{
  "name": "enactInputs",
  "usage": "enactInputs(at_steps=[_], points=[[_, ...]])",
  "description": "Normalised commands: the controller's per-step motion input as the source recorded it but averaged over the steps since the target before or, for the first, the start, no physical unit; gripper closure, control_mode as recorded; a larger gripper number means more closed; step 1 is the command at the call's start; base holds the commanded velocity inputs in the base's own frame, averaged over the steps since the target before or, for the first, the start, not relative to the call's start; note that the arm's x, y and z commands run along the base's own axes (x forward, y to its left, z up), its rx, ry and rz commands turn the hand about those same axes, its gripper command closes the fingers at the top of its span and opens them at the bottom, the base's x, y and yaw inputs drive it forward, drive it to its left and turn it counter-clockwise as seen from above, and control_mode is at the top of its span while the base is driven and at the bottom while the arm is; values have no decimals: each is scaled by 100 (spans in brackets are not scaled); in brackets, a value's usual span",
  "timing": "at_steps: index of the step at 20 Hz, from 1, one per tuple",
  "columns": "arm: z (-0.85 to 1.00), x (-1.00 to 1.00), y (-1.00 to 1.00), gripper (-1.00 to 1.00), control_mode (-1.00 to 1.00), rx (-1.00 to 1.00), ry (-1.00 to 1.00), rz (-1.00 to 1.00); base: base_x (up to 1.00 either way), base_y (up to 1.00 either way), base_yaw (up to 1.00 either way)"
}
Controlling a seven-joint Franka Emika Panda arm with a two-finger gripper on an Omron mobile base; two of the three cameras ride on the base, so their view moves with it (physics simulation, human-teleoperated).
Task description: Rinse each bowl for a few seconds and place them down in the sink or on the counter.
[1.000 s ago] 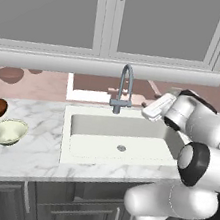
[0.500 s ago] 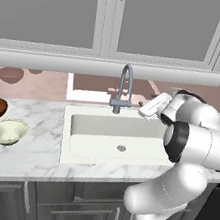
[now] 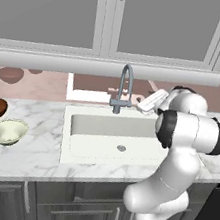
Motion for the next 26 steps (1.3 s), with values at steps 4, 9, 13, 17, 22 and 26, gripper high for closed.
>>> enactInputs(at_steps=[4,9,13,17,22,26], points=[[-4,33,0,-100,-100,0,0,0,0,0,0],[-11,29,0,-100,-100,0,0,0,0,0,0],[-14,28,0,-100,-100,0,0,0,0,0,0],[-11,31,0,-100,-100,0,0,0,0,0,0],[-12,32,0,-100,-100,2,0,0,0,0,0],[-11,34,0,-100,-100,2,0,0,0,0,0]])
